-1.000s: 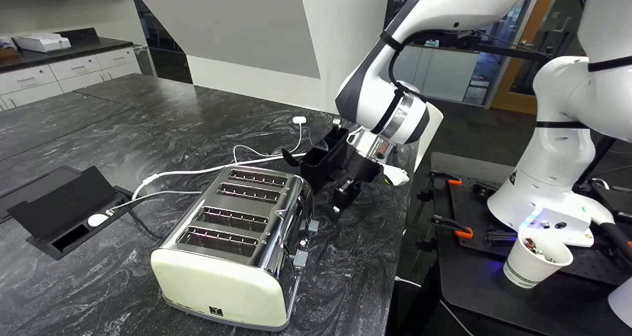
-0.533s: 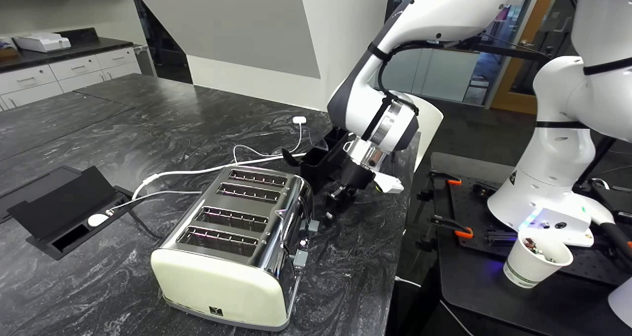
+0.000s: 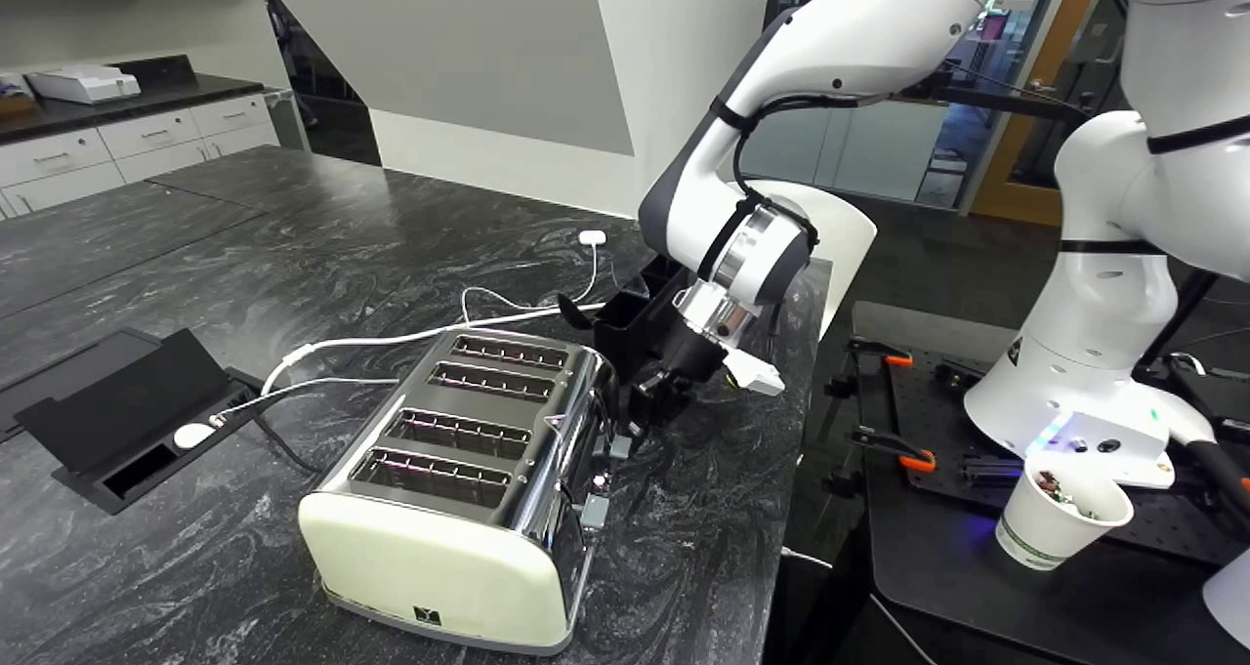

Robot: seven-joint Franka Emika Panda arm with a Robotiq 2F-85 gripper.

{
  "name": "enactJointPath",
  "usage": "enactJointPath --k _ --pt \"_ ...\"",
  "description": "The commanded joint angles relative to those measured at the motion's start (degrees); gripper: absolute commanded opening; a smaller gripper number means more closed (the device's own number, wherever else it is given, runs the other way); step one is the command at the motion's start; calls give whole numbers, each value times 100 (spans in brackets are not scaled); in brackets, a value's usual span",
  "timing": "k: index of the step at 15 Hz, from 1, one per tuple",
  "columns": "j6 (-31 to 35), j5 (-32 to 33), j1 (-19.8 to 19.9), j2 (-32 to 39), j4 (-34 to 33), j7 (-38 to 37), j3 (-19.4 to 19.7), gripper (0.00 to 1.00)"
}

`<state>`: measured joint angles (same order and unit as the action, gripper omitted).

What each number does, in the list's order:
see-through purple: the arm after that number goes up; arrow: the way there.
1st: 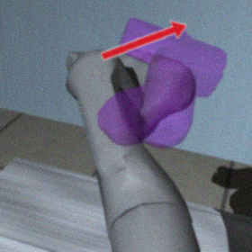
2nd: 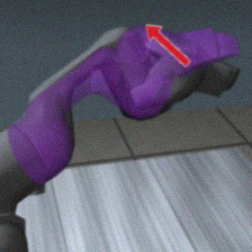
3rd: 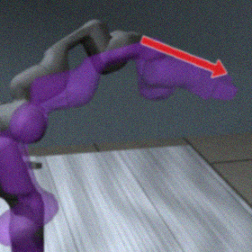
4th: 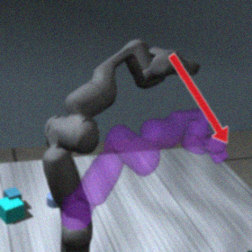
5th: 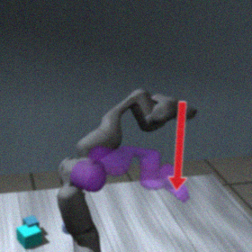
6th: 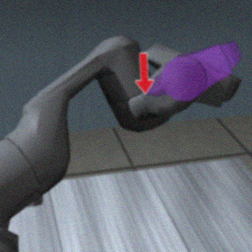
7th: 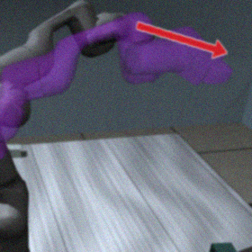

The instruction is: Push the button to release the toaster lever

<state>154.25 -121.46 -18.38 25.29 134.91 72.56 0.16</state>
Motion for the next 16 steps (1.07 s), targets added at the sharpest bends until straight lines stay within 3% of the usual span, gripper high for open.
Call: enactJointPath --k 1,16 --pt "-346 -358 73 96 -71 309 98 0" --pt "-898 -12 265 -107 249 198 116 0"
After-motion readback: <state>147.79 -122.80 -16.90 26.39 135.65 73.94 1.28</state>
